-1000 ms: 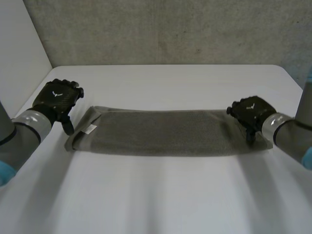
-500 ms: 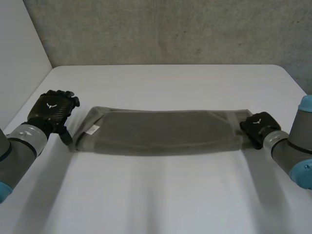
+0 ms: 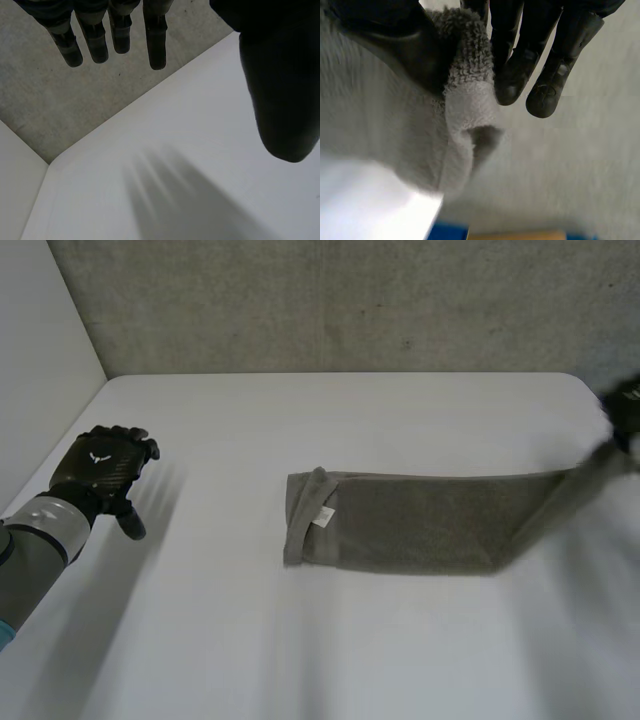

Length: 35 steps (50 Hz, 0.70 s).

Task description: Fold the towel.

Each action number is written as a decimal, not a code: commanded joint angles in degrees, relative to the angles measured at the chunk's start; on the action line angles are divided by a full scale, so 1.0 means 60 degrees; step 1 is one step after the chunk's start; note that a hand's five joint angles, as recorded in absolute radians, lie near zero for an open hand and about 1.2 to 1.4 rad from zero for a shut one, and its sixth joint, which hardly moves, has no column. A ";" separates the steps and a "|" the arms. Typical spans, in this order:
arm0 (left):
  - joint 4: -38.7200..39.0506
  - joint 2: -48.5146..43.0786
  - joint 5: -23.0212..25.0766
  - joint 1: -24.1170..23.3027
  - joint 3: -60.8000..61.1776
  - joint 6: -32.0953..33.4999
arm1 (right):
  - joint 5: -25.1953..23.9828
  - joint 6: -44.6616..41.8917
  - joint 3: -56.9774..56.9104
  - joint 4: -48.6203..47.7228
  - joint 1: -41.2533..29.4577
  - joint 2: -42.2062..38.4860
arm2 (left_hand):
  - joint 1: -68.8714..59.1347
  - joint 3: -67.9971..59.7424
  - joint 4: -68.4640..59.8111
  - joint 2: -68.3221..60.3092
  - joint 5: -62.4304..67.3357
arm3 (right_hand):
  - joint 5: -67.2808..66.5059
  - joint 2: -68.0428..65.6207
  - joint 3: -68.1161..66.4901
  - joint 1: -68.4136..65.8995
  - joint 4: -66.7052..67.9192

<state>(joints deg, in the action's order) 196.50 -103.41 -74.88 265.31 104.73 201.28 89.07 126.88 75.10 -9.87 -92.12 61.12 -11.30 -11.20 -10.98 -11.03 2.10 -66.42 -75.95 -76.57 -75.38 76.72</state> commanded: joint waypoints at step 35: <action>0.0019 0.0169 0.0014 -0.0200 0.0036 -0.0647 | 0.0228 0.0516 -0.1575 0.0004 -0.7543 -0.2162 | 0.0125 0.0108 0.0072 0.0080 -0.0258 | 1.1071 1.0992 1.1095 1.0896 -1.1120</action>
<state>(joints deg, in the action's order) 196.59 -102.27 -74.70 264.55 105.31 197.49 90.92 126.48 64.39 -9.79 -138.53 43.74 -11.30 -11.20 -10.98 -11.03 2.13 -3.95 -14.40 -14.88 -14.91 14.91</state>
